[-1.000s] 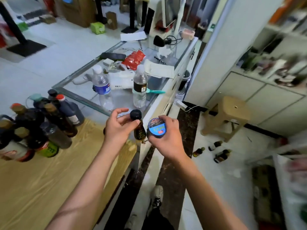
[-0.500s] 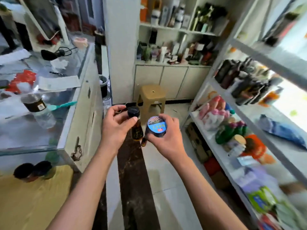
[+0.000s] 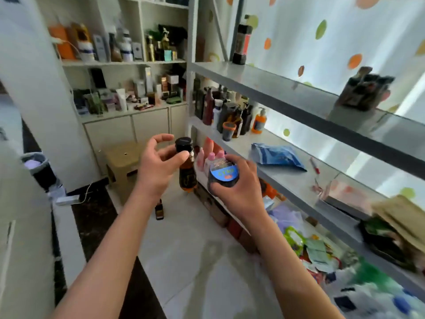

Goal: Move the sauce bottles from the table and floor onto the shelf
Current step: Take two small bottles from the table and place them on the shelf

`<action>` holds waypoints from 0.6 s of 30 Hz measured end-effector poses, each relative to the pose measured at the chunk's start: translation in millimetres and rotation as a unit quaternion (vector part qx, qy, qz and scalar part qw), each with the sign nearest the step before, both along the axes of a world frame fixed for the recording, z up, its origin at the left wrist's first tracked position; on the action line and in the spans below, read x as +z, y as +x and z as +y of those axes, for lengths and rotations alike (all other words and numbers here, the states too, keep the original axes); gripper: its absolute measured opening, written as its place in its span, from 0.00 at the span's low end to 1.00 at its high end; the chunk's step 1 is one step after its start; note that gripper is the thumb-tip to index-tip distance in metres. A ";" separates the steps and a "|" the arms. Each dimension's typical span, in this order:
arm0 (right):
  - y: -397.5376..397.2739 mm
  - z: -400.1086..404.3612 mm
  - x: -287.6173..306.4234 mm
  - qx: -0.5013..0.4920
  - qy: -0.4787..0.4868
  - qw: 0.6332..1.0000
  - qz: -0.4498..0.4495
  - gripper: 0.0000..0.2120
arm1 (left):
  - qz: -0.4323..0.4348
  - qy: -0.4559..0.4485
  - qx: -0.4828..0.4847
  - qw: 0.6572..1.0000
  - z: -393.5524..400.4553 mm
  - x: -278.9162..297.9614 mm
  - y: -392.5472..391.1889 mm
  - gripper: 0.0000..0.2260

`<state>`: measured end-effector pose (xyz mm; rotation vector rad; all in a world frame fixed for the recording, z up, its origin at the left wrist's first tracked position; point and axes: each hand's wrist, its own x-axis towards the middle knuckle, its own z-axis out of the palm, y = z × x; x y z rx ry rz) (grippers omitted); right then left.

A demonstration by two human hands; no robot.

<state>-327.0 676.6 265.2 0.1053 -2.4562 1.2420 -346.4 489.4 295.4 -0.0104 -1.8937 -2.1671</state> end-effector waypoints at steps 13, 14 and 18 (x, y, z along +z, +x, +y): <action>-42.7 219.8 44.1 -0.125 -0.007 0.990 0.058 0.32 | 0.070 -0.018 -0.120 0.990 241.9 51.8 -73.3 0.17; -45.8 229.4 45.5 -0.133 -0.012 0.989 0.058 0.32 | 0.069 -0.019 -0.132 0.989 252.4 54.2 -80.1 0.18; -69.4 275.3 54.0 -0.179 -0.011 0.982 0.062 0.32 | 0.098 -0.040 -0.170 0.980 301.8 70.9 -123.9 0.20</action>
